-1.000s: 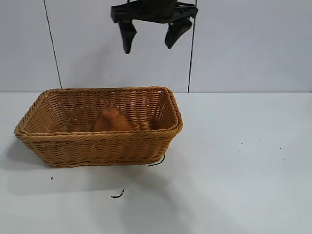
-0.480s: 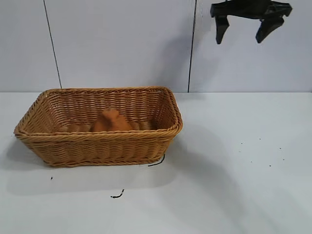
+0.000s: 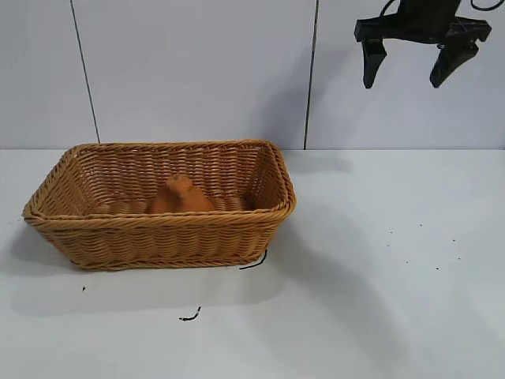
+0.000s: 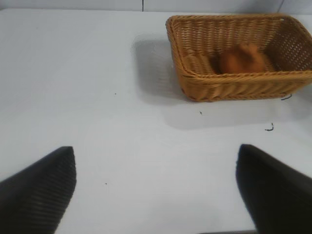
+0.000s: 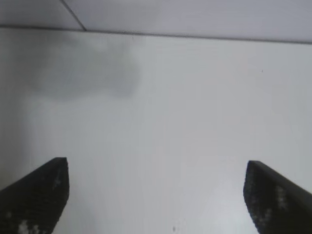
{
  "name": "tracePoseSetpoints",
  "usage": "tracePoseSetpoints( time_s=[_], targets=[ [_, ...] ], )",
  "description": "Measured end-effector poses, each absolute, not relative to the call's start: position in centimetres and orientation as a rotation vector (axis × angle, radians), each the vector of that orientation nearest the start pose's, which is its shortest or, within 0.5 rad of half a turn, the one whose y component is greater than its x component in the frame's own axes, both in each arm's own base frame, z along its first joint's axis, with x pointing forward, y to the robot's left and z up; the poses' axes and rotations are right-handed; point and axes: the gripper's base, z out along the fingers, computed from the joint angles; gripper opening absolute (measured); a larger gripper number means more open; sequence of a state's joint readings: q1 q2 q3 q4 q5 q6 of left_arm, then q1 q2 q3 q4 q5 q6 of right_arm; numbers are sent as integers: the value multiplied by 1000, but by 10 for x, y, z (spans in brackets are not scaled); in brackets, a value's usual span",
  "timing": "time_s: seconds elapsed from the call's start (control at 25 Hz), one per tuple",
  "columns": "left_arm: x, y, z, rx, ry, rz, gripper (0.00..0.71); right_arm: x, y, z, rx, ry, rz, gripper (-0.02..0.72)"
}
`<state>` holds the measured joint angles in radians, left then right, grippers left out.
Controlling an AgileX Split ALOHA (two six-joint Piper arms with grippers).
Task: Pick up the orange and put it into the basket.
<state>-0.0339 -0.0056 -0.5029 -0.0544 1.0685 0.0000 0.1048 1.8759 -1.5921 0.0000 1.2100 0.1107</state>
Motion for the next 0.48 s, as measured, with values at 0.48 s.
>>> tracePoseSetpoints(
  time_s=[0.48],
  targets=[
    [-7, -4, 277, 38, 2043, -86, 639, 180, 19, 264, -14, 3044, 15, 695]
  ],
)
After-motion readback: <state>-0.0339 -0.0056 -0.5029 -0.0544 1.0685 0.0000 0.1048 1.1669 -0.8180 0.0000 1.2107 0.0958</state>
